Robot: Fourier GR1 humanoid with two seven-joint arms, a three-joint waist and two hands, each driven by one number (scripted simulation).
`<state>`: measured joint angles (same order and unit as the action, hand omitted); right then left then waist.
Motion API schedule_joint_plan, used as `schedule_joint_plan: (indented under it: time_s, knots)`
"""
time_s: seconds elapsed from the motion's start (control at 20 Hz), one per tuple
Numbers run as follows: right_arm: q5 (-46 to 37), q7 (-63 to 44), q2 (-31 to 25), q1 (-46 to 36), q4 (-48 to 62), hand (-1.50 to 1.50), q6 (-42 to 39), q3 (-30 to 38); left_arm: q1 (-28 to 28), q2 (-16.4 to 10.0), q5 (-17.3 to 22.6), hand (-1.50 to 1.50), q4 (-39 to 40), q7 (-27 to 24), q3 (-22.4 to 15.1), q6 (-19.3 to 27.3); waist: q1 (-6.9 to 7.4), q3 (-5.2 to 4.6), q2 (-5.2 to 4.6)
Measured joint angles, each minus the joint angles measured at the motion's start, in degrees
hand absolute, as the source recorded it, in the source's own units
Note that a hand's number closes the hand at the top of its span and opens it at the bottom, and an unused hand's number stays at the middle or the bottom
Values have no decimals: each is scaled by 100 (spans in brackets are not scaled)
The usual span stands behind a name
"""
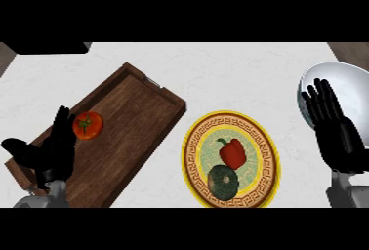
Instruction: Pick the bell pepper from the plate and place it in the bowl
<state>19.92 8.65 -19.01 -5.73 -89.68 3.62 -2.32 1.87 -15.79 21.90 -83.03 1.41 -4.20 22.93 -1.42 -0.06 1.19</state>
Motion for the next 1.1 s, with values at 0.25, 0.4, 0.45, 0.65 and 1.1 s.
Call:
schedule_joint_plan:
  time_s: [0.25, 0.4, 0.45, 0.65, 1.1]
  knots:
    - [561, -104, -41, -585, 222, 150, -1443, -574, 470, -420, -526, 0, -166, -116, -248, -136, 359, 47, -148]
    - [235, 54, -326, -1076, 568, -150, -1864, -685, 780, -713, -895, 0, -271, -134, -461, -251, 494, 52, -206]
    - [310, 155, -362, -1246, 906, -150, -2068, -607, 875, -767, -1015, 0, -283, -117, -533, -255, 506, 52, -226]
    - [676, 828, -547, -1608, 1768, -150, -3398, -502, 1127, -908, -1315, 0, -373, 33, -727, -267, 529, 59, -264]
    - [-453, 1739, -1570, -2650, 2393, -150, -4553, -702, 1389, -1010, -1544, 0, -460, 386, -848, -296, 501, 39, -231]
